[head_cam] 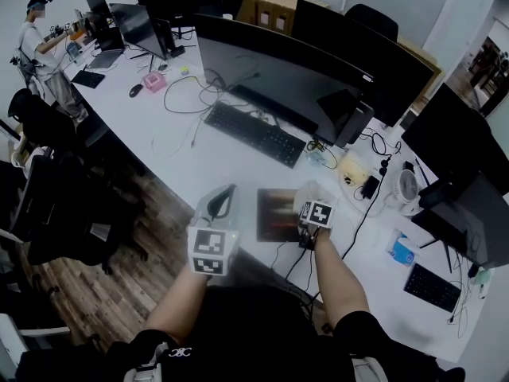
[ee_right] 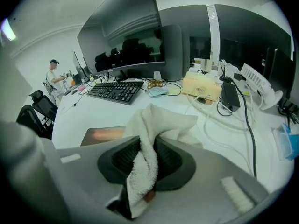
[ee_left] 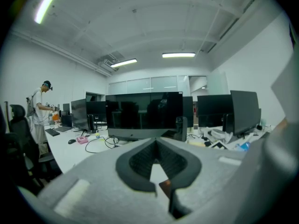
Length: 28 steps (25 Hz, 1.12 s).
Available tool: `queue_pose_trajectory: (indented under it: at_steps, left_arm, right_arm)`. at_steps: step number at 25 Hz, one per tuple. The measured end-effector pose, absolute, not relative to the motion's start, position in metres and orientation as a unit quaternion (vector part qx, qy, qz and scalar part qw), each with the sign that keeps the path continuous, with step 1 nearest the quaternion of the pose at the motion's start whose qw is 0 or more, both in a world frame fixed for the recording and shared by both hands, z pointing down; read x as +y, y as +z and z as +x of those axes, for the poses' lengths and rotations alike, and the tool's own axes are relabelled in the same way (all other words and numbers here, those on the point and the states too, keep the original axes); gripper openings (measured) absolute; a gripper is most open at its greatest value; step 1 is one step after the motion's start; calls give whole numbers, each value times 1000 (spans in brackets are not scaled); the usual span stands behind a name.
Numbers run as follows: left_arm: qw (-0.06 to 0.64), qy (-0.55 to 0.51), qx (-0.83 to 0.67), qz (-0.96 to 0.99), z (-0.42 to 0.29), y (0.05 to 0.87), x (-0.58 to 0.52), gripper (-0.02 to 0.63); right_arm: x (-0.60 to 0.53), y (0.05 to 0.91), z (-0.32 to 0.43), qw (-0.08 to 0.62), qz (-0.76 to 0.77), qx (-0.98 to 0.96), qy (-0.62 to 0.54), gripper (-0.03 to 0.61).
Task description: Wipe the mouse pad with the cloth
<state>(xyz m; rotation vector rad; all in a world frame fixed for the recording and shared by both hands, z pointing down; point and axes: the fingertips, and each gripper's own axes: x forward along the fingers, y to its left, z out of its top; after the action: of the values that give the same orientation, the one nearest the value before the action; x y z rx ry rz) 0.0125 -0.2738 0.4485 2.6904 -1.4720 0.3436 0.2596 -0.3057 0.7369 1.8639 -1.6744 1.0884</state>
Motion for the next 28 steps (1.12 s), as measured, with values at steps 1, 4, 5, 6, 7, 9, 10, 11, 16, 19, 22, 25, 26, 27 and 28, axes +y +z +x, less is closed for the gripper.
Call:
queue_pose_trajectory:
  at_steps: [1,4,5,6,7,9,10,11,16,19,22,25,26,27,28]
  left_arm:
    - [28,111,-478,871,11,448,-274,-2]
    - [29,110,-482,869,7,447,-275,-2]
    - [29,110,-483,868,6,446,-275,-2]
    - [29,109,-484,868,5,446,-275,-2]
    - [30,109,-484,867,3,447,-275,-2]
    - [31,109,-487,866,0,448,-274,-2]
    - [32,109,-488,865,-2,448,-274,-2]
    - [32,109,-490,864,-4,448,-274,-2]
    - [35,110,-503,857,-18,449,-270,-2]
    - [38,107,-512,852,-28,448,-269,-2]
    - [41,105,-519,847,-38,448,-267,-2]
    - [44,104,-524,844,-43,449,-266,-2]
    - [44,104,-524,844,-44,449,-265,-2]
    - [44,104,-523,845,-44,449,-264,-2]
    - [44,104,-522,846,-45,449,-262,-2]
  right_arm:
    - [-307,736,257,204,667,-601,390,84]
    - [-310,734,245,206,660,-608,391,84]
    - [-311,734,241,207,657,-611,391,84]
    - [-313,733,236,207,654,-614,390,84]
    - [-314,733,231,208,651,-617,390,84]
    - [-316,733,219,210,643,-624,390,84]
    - [-317,732,213,212,639,-628,390,84]
    - [-320,731,206,213,635,-633,389,84]
    - [-325,730,168,225,609,-654,388,84]
    - [-329,728,145,233,593,-667,385,84]
    - [-330,726,124,235,578,-682,382,84]
    - [-332,722,104,228,560,-703,374,84]
    - [-328,723,104,238,562,-698,374,84]
    - [-321,725,108,253,568,-687,375,84]
    - [-316,727,112,266,573,-679,374,84]
